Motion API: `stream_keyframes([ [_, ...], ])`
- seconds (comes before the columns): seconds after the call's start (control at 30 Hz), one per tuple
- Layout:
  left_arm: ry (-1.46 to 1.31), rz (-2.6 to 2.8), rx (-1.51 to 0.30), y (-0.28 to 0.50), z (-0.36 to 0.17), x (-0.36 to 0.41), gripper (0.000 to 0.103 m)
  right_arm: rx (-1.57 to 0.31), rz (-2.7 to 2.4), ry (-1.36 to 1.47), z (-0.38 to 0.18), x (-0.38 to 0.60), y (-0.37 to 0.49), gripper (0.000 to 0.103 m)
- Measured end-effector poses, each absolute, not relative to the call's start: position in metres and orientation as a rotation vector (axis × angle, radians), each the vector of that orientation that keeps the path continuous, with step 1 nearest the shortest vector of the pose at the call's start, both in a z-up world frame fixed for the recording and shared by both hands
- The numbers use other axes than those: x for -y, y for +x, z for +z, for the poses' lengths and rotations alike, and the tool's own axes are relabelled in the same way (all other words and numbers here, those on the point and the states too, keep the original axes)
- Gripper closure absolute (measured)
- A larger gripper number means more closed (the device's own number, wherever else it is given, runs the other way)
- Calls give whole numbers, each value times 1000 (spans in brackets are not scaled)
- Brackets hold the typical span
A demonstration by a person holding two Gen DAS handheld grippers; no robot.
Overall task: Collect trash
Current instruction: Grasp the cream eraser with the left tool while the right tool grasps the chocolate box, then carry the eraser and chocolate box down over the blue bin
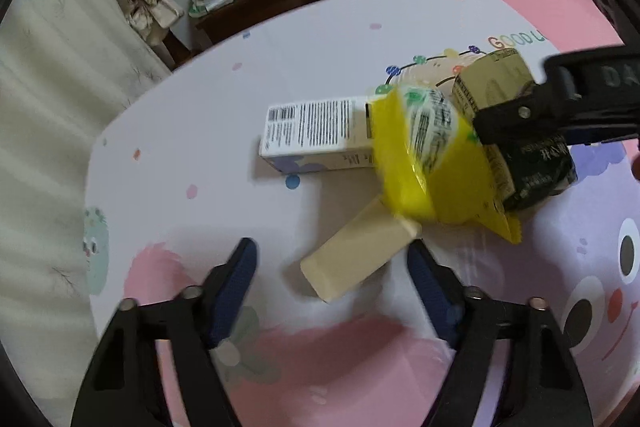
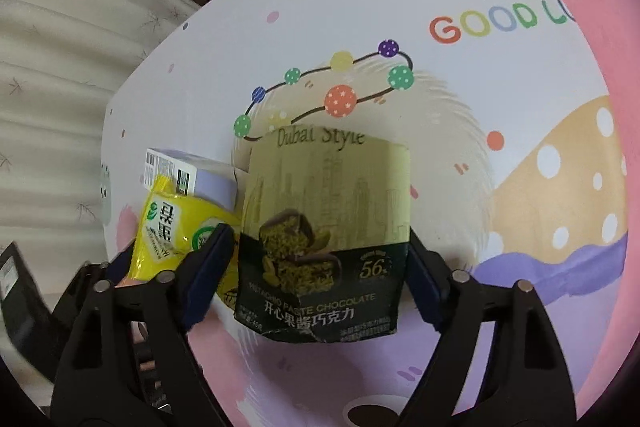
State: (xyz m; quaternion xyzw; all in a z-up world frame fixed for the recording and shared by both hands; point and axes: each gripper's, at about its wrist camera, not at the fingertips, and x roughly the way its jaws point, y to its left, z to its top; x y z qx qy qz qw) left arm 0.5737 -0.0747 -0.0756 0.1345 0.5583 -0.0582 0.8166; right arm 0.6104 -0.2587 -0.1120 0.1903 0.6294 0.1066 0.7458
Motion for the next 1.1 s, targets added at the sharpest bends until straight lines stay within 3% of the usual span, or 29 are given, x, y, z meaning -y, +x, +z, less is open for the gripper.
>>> stream_keyframes([
  [0.2,188,-150,-1245,587,-93,67,66,-1363,259,420,-111,270,599,34],
  [0.3,139,-147,-1250,590,-96,64,77,-1352,270,449,-107,277,589,35],
  [0.73,-2,-63,-1222,544,-86,49,78,-1249,331,544,-66,301,522,37],
  [1.1,-84,-79,-1108,403,-20,52,78,-1164,365,578,-20,283,396,37],
])
